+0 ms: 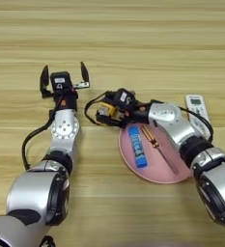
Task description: Move the objects on the table
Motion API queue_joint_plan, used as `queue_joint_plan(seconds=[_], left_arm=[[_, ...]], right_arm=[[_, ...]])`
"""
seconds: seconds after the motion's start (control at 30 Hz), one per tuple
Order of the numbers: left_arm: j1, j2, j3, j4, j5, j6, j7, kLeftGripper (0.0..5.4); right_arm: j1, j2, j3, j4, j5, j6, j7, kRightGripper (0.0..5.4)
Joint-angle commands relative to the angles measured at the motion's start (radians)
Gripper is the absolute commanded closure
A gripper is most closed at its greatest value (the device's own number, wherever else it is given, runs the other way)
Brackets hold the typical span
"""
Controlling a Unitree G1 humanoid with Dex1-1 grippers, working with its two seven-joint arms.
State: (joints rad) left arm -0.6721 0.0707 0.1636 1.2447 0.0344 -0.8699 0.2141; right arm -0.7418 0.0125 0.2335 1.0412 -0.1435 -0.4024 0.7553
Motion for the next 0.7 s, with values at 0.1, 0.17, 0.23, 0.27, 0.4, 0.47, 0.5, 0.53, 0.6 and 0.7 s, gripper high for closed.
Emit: queue_joint_plan(seconds=[0.1, 0.17, 0.23, 0.27, 0.4, 0.47, 0.5, 0.53, 0.6, 0.7], left_arm=[[0.005, 0.001, 0.0, -0.009, 0.006, -0.004, 0.006, 0.0], [0.005, 0.001, 0.0, -0.009, 0.006, -0.004, 0.006, 0.0], [0.004, 0.001, 0.0, -0.009, 0.006, -0.003, 0.006, 0.0], [0.004, 0.002, 0.0, -0.009, 0.006, -0.003, 0.006, 0.0], [0.003, 0.003, 0.001, -0.008, 0.005, -0.001, 0.005, 0.0], [0.003, 0.003, 0.001, -0.007, 0.004, 0.0, 0.004, 0.0], [0.002, 0.003, 0.002, -0.007, 0.004, 0.0, 0.004, 0.0], [0.002, 0.003, 0.002, -0.006, 0.004, 0.001, 0.004, 0.0], [0.002, 0.004, 0.003, -0.006, 0.003, 0.001, 0.003, 0.0], [0.001, 0.004, 0.003, -0.006, 0.003, 0.002, 0.003, 0.0]], right_arm=[[0.137, -0.027, 0.062, -0.086, 0.012, 0.049, 0.153, 1.79], [0.188, -0.047, 0.088, -0.183, 0.048, 0.058, 0.246, 1.8], [0.232, -0.07, 0.113, -0.273, 0.08, 0.072, 0.318, 1.8], [0.249, -0.083, 0.123, -0.313, 0.094, 0.083, 0.344, 1.8], [0.282, -0.118, 0.15, -0.409, 0.126, 0.12, 0.393, 1.8], [0.294, -0.135, 0.163, -0.438, 0.137, 0.123, 0.415, 1.8], [0.299, -0.143, 0.169, -0.449, 0.142, 0.124, 0.425, 1.8], [0.302, -0.148, 0.173, -0.456, 0.145, 0.126, 0.431, 1.8], [0.304, -0.156, 0.178, -0.463, 0.15, 0.128, 0.434, 1.8], [0.304, -0.163, 0.186, -0.469, 0.155, 0.13, 0.432, 1.8]])
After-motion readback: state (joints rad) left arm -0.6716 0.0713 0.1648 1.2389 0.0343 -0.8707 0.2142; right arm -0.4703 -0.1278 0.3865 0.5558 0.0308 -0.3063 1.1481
